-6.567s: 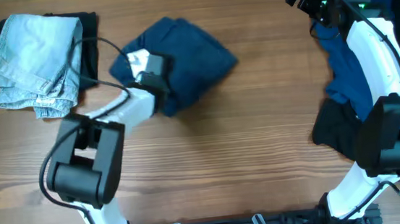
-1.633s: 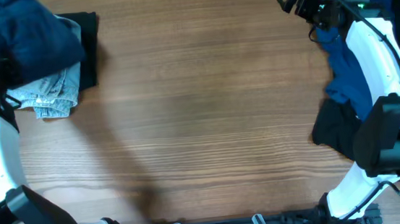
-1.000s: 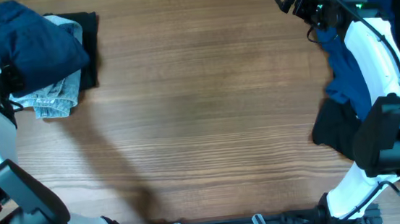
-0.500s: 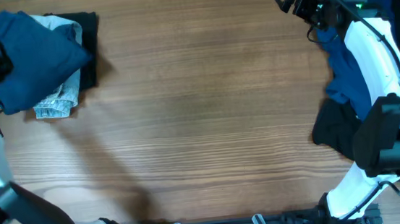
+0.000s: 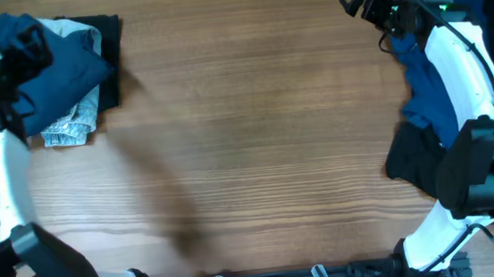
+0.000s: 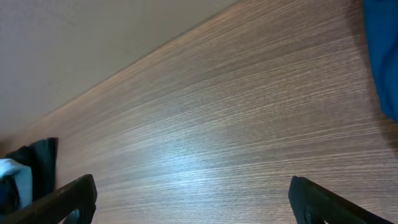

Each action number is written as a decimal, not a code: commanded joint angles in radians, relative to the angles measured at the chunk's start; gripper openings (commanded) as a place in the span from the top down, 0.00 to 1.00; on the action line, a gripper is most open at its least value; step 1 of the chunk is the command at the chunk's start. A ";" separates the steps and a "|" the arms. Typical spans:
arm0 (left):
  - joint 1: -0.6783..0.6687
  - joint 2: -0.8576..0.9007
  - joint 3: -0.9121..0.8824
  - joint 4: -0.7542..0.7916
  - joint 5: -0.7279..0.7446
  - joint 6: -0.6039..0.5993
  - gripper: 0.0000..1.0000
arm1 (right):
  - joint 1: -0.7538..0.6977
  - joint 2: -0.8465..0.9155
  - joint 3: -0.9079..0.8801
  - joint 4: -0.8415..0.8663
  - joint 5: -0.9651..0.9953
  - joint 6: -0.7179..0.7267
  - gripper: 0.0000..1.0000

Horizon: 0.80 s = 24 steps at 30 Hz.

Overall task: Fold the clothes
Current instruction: 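Release and press the shorts flat on the stack with the left gripper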

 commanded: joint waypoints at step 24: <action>-0.046 0.590 0.009 0.590 -0.383 0.030 0.00 | 0.009 0.011 -0.001 -0.085 -0.018 -0.127 0.01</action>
